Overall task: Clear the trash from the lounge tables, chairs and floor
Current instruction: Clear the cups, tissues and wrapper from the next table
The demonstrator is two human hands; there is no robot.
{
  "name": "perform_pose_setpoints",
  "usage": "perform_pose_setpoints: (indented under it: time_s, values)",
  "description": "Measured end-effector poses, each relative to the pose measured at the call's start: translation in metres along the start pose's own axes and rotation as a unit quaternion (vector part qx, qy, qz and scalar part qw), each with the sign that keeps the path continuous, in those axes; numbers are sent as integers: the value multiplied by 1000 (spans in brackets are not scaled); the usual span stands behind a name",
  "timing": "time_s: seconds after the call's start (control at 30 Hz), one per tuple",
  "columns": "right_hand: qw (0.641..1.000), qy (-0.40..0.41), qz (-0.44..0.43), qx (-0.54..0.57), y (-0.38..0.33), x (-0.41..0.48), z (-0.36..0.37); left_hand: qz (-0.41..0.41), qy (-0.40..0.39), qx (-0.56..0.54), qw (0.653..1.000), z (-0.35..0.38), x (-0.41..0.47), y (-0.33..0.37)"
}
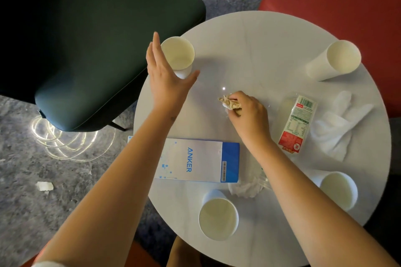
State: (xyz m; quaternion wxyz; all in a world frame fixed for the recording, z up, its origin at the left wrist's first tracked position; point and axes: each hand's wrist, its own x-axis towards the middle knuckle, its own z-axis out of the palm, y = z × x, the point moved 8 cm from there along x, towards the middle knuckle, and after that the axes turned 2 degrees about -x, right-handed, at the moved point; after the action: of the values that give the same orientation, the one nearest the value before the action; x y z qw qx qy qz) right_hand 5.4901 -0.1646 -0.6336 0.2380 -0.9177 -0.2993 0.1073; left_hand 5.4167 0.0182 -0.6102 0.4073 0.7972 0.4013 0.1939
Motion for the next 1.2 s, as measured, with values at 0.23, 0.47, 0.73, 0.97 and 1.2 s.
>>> perform_pose_setpoints:
  time_s: [0.23,0.47,0.73,0.97,1.2]
  values:
    - [996,74,-13,50,-16,-4,-34,23,6,14,1000,2,4,1]
    - [974,191,-65,102,-63,0,-76,135,-95,43,985,12,-44,29]
    - [993,82,-78,46,-83,-25,-48,137,-97,21,986,3,-77,32]
    - [989,9,-131,-64,-91,-57,-32,132,-109,-7,985,-12,-101,36]
    - [983,84,-163,2,-88,-91,-68,133,-74,-12,988,-23,-133,52]
